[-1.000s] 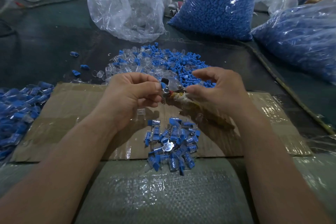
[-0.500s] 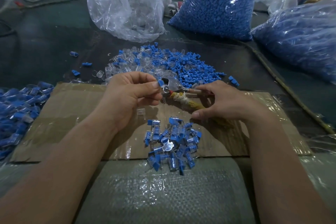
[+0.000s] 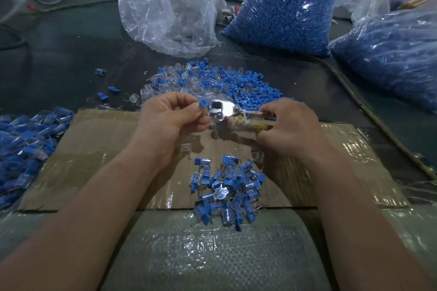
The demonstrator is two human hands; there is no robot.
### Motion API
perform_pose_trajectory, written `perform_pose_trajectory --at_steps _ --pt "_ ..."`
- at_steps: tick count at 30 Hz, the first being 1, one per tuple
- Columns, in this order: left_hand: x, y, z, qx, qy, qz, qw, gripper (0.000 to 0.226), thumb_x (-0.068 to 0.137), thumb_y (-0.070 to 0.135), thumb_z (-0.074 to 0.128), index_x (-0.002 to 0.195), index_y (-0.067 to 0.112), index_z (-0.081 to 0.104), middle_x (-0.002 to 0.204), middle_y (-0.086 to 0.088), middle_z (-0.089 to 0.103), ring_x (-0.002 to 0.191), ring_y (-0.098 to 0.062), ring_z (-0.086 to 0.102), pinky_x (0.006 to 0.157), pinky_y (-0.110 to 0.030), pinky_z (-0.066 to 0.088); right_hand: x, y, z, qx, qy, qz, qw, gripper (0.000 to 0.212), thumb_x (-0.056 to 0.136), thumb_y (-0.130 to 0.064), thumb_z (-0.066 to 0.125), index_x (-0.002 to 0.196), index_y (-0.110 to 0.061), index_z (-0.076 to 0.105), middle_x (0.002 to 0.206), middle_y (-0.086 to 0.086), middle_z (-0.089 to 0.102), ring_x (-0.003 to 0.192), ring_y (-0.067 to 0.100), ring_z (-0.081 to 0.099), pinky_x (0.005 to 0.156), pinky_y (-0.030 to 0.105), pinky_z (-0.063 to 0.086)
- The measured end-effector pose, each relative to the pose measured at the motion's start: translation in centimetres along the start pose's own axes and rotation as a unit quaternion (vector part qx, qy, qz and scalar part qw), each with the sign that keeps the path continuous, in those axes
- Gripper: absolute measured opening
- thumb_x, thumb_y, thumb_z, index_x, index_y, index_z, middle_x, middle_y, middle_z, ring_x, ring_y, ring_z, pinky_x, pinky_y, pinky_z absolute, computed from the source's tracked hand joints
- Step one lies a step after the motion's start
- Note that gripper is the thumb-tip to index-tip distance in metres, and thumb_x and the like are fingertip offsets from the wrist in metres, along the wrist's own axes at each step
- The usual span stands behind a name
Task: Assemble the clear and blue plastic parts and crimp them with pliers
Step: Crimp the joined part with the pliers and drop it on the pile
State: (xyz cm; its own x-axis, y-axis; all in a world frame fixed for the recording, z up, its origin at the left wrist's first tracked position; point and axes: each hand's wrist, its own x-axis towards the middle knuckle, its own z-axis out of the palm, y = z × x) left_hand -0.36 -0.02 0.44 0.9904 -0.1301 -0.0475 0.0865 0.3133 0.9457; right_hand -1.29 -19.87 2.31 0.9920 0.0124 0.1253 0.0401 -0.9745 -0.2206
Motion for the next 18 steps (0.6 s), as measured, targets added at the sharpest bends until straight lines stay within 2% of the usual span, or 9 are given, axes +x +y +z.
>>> perform_pose_trajectory --at_steps 3,7,13,18 --pt "0.1 0.0 -0.1 0.000 0.017 0.019 1.000 0.006 0.076 -0.001 0.058 0.079 0.004 0.058 0.063 -0.004 0.066 0.058 -0.012 0.064 0.055 -0.018 0.053 0.0 0.0 0.0 0.045 0.056 -0.004 0.997 0.018 0.075 -0.009 0.063 0.092 -0.014 0.065 0.082 -0.001 0.058 0.074 0.017 0.051 0.062 0.028 0.036" --pt "0.1 0.1 -0.1 -0.004 0.021 0.045 0.999 0.014 0.067 0.008 0.061 0.080 0.003 0.058 0.063 -0.003 0.066 0.058 -0.011 0.065 0.056 -0.018 0.053 -0.3 -0.2 0.0 0.145 0.133 -0.001 0.980 0.028 0.071 0.000 0.061 0.096 -0.012 0.061 0.088 -0.002 0.051 0.081 0.016 0.048 0.070 0.026 0.034" --pt "0.1 0.0 -0.1 0.015 0.015 0.072 0.997 0.013 0.069 0.008 0.061 0.081 0.004 0.059 0.066 -0.001 0.067 0.062 -0.012 0.066 0.059 -0.018 0.053 -0.2 -0.7 0.8 0.133 0.068 -0.051 0.988 0.036 0.073 -0.004 0.061 0.107 -0.013 0.054 0.099 -0.005 0.038 0.095 0.010 0.038 0.077 0.020 0.027" --pt "0.0 0.0 0.0 0.039 0.023 0.097 0.994 0.007 0.072 0.005 0.061 0.079 0.006 0.059 0.064 0.000 0.068 0.062 -0.012 0.066 0.059 -0.018 0.053 -0.2 -1.1 1.0 0.142 0.046 -0.071 0.986 0.032 0.077 -0.008 0.063 0.102 -0.020 0.048 0.097 -0.006 0.035 0.091 0.009 0.035 0.070 0.018 0.022"
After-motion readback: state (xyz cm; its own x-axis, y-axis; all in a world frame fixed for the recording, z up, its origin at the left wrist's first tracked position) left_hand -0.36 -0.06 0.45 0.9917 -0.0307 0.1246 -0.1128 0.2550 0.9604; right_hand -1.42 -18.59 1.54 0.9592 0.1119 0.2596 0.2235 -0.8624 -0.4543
